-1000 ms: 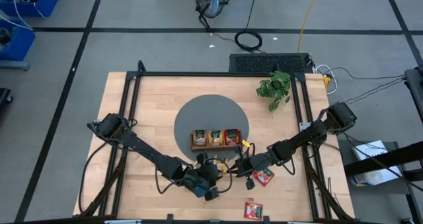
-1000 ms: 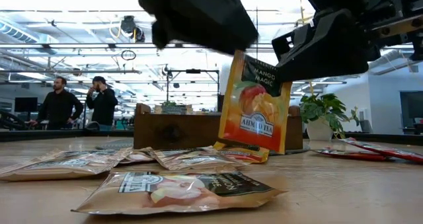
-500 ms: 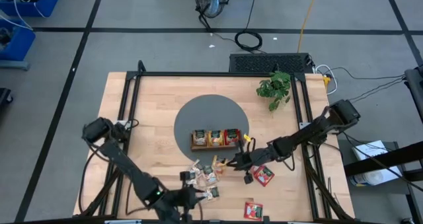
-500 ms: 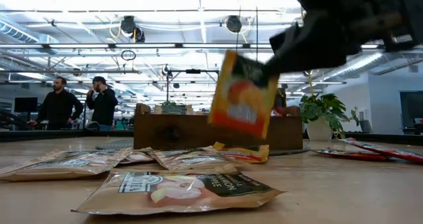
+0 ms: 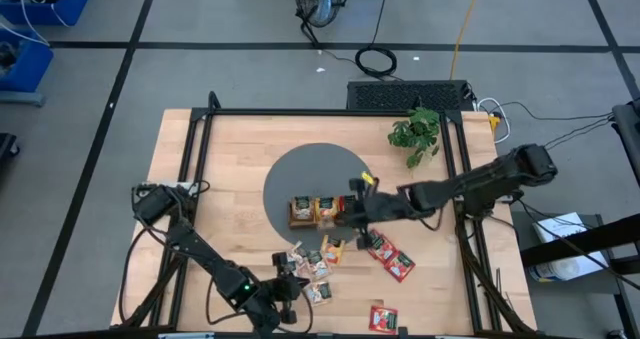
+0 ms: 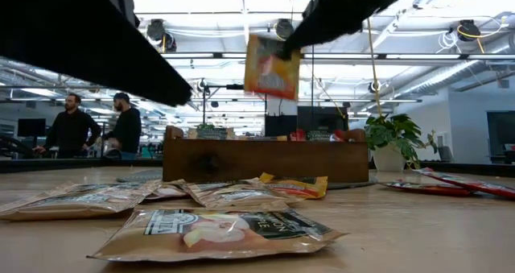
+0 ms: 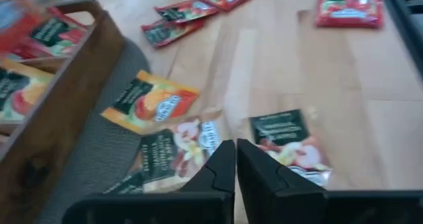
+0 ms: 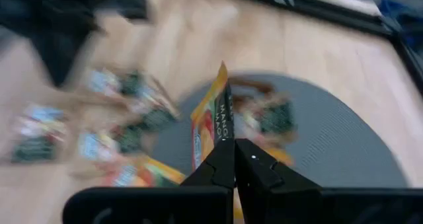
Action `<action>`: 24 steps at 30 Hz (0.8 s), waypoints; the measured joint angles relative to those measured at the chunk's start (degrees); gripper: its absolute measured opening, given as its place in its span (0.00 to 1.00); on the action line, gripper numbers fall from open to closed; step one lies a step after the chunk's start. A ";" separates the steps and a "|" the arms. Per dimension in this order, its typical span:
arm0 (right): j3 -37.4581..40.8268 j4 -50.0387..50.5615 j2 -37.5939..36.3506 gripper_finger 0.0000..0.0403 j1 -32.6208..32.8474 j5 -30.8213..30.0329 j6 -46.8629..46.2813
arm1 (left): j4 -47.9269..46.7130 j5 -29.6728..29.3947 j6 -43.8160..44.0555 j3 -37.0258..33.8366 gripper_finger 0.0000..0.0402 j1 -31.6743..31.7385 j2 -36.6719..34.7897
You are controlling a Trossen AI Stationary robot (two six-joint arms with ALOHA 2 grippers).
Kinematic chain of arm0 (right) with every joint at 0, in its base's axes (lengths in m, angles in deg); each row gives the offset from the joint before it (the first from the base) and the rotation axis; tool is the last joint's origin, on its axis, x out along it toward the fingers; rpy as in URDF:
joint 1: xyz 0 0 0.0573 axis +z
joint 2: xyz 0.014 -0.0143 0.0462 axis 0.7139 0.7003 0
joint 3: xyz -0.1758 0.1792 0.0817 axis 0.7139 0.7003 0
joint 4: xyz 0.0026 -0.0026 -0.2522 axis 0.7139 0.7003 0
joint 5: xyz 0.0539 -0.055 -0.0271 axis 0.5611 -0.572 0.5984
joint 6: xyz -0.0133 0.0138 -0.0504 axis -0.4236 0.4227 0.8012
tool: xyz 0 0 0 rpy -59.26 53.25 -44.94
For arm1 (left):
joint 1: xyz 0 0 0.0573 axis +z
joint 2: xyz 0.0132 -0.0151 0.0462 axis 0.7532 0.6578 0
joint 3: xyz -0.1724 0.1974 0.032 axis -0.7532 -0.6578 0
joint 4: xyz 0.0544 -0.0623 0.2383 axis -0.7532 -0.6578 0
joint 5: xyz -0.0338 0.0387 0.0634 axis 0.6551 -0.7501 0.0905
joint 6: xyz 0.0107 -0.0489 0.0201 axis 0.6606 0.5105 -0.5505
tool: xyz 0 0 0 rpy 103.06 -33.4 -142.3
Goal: Pick & Place Tea
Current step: Put the top yellow tea bag into the middle section of the wooden organizer
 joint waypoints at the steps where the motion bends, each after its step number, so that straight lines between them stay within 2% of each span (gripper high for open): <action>1: -1.29 1.64 0.67 0.00 -1.15 0.45 0.49 | 0.10 0.53 -0.02 0.02 0.07 0.02 -0.02; 6: -3.47 3.88 3.85 0.00 -5.99 6.37 1.29 | 0.03 1.41 0.01 0.02 0.10 -0.25 -0.04; 15: -3.49 2.83 11.14 0.00 -9.43 7.60 1.44 | -0.34 1.38 -0.02 0.02 0.10 -0.35 -0.04; 24: -3.49 2.92 14.22 0.00 -10.01 7.45 2.83 | -0.33 1.79 -0.04 0.04 0.10 -0.35 -0.04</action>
